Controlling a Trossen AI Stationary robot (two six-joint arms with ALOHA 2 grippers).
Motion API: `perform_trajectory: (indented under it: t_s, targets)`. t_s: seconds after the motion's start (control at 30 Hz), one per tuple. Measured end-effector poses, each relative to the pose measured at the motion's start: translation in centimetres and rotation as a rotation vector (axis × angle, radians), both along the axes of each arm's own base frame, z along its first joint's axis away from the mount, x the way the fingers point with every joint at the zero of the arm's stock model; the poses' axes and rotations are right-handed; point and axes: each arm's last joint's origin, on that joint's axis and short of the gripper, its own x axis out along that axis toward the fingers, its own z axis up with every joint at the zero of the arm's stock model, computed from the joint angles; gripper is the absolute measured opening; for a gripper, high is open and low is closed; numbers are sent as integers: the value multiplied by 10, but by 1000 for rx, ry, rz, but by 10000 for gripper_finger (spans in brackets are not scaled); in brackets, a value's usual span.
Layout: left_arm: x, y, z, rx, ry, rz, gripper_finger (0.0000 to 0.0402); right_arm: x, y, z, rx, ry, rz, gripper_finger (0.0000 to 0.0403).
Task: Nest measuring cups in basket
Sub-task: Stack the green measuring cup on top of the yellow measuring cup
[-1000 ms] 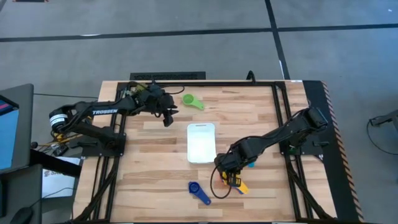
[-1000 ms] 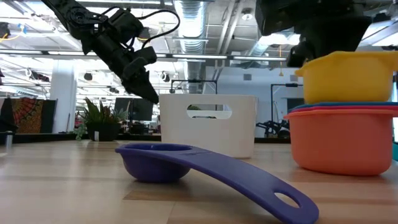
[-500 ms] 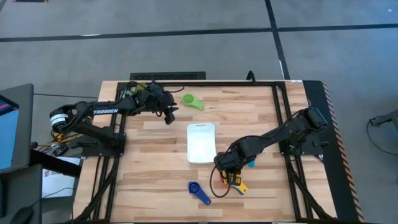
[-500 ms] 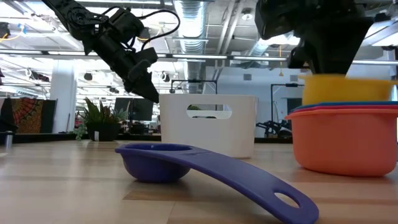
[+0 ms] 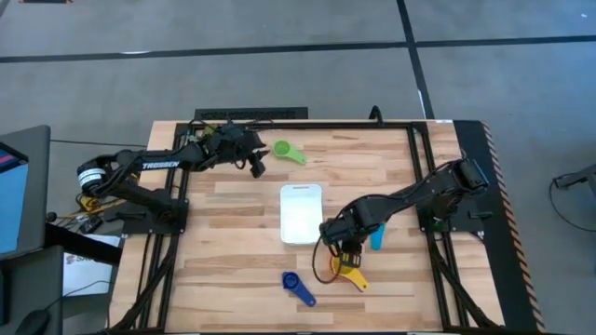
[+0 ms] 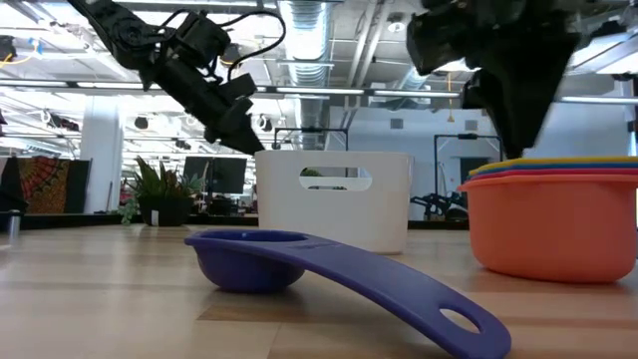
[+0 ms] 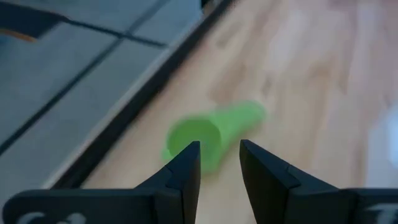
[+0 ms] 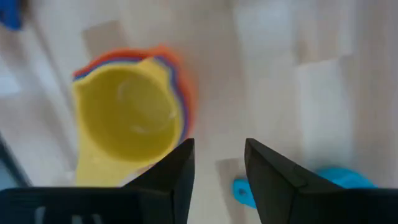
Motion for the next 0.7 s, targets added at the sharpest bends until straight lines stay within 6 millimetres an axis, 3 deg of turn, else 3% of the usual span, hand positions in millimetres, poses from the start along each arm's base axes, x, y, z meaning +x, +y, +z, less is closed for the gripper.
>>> perform_trajectory:
  t_s: [0.23, 0.43, 0.7]
  targets:
    - [20, 28, -24, -82, -29, 89, 102, -4, -20, 22, -99, -82, -62, 156]
    - [43, 55, -41, -125, 41, 120, 102, -23, -38, 53, -195, -163, -204, 133]
    - [56, 74, -50, -183, 172, 65, 102, -42, -45, 80, -176, -255, -325, 109]
